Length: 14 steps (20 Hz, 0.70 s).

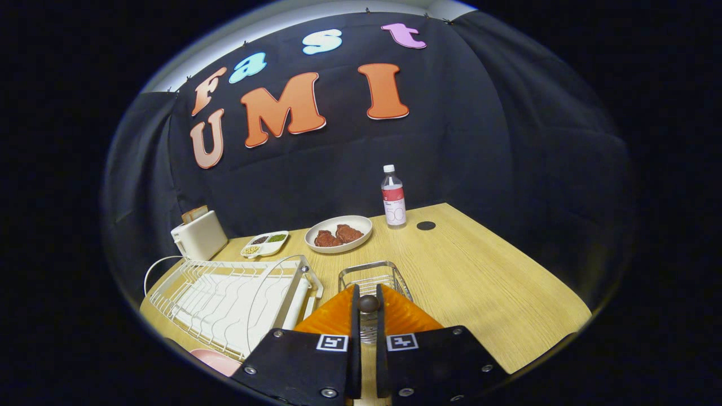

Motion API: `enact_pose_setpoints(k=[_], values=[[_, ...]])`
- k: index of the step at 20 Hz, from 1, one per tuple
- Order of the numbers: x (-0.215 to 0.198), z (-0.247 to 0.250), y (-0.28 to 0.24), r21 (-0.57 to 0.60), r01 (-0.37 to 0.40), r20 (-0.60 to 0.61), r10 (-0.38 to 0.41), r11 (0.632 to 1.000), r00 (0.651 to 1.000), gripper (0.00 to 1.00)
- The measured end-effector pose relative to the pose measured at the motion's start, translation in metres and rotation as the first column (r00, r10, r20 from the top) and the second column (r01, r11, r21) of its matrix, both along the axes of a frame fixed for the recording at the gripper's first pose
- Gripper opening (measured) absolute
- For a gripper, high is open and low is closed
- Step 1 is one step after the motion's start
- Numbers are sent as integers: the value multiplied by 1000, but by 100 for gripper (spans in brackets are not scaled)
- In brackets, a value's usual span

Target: Take the plate from the dish rack, then take the spoon from the basket and place it into the plate.

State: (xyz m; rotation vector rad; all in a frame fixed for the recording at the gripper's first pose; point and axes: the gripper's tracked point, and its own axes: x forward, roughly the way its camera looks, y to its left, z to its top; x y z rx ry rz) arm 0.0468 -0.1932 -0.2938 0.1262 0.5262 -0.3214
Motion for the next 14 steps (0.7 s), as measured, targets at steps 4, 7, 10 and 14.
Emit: enact_pose_setpoints(k=[4, 7, 10, 14], values=[[13, 19, 4, -13, -5, 17, 5, 1000, 1000, 7], [15, 43, 5, -36, -6, 55, 8, 999, 998, 7], [10, 72, 8, -79, -11, 100, 19, 997, 995, 7], [-4, 111, 23, -117, -38, 154, 56, 992, 986, 7]])
